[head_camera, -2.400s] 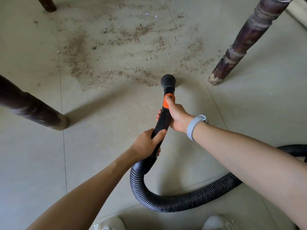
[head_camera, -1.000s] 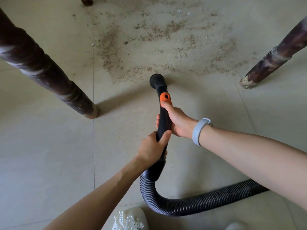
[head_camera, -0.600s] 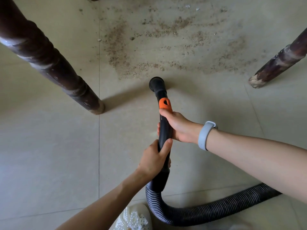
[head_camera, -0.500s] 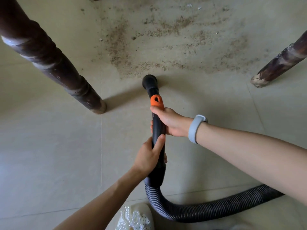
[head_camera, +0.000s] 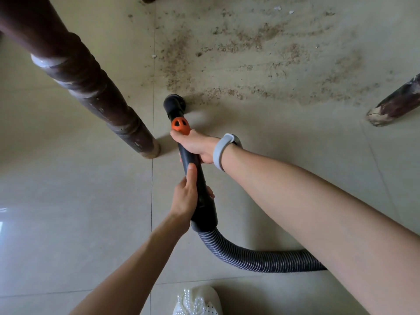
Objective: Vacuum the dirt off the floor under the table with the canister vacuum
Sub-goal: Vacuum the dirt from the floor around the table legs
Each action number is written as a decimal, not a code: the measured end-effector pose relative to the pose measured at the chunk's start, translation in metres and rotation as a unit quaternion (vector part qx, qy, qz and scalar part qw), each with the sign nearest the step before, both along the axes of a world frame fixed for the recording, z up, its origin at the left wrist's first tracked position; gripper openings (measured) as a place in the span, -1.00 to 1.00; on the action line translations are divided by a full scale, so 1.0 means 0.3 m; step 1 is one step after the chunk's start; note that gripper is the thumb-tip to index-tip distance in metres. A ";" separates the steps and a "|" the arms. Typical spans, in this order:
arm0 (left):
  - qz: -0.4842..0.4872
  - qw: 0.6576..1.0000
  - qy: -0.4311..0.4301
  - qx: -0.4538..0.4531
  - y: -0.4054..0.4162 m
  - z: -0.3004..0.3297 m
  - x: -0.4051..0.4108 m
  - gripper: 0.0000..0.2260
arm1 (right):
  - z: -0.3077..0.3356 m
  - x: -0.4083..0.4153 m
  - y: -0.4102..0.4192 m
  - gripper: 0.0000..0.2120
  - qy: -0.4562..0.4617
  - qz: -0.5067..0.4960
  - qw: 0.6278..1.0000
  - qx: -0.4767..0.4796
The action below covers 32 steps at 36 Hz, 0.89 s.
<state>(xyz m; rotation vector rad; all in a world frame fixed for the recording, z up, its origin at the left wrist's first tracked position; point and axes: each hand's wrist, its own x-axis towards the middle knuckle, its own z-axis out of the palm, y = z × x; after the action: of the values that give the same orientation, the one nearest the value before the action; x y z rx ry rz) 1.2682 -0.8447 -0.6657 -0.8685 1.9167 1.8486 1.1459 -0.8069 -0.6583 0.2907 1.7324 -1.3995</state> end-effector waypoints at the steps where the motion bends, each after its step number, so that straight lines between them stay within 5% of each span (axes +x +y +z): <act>1: -0.006 1.000 0.001 -0.005 -0.002 -0.001 -0.014 -0.54 | 0.001 -0.010 0.000 -0.50 0.003 -0.007 1.000 0.001; 19: -0.074 0.997 0.006 -0.009 0.009 -0.008 -0.029 -0.56 | -0.043 0.017 0.086 -0.65 -0.015 -0.130 0.990 -0.046; 32: -0.171 0.985 0.006 0.004 0.094 0.000 -0.005 -0.57 | -0.111 0.055 0.234 -0.57 0.000 -0.208 0.978 0.007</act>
<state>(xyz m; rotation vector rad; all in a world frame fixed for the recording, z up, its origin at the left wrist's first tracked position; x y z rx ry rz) 1.2666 -0.8166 -0.6657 -0.4868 1.9214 1.6567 1.1624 -0.7365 -0.6917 0.6937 1.7458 -1.6794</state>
